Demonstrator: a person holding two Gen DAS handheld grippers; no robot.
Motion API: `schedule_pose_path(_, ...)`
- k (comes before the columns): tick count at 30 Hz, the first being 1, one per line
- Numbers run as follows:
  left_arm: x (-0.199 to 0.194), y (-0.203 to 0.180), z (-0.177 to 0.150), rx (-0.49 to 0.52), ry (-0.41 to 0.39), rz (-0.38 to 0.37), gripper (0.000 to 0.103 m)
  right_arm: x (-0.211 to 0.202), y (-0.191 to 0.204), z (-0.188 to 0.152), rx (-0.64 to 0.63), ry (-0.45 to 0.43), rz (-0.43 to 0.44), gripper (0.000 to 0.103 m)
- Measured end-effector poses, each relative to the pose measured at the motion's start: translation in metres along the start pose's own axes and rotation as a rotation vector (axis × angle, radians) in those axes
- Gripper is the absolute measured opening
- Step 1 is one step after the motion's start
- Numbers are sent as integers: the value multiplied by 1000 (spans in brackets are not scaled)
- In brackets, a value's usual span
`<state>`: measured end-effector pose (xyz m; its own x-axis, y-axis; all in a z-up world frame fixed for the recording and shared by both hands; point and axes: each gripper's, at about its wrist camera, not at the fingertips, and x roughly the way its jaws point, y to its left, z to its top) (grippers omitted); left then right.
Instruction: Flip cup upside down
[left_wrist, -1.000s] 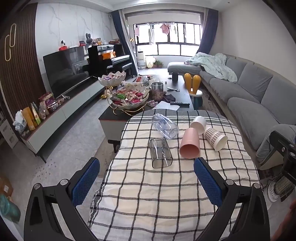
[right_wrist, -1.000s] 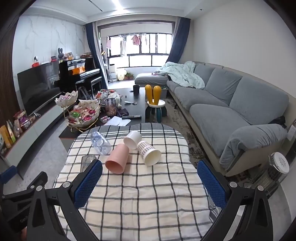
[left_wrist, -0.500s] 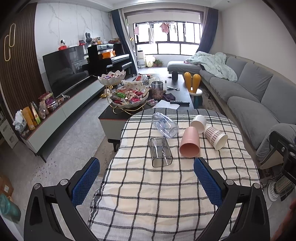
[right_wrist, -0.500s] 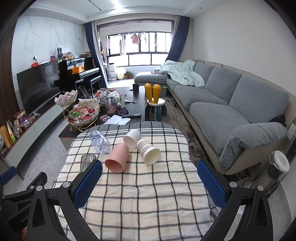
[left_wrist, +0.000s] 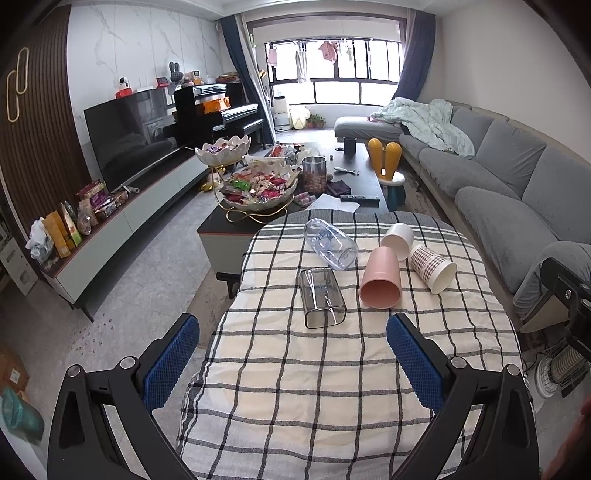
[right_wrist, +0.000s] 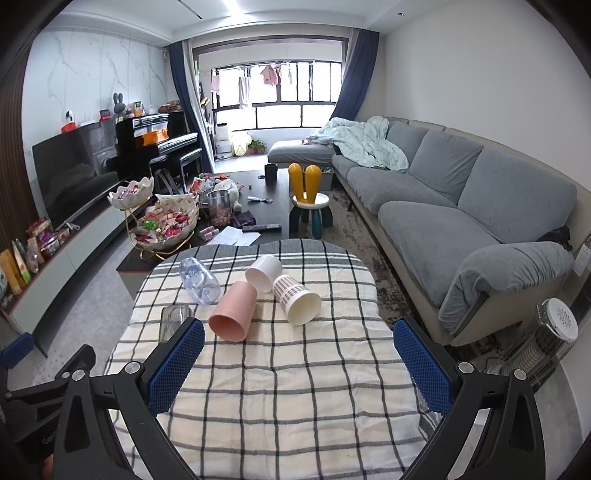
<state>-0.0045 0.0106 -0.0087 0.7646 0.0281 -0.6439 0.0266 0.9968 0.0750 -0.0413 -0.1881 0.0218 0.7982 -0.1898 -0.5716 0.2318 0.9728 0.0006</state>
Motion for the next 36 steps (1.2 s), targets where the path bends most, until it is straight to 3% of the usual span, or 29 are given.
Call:
schedule_pose_path(35, 3, -5, -2, 5, 6, 2, 103, 1, 0, 7, -3, 13, -4, 103)
schedule_pose_path(36, 5, -6, -2, 2, 12, 4, 103, 8, -6, -9, -5, 18, -6, 103)
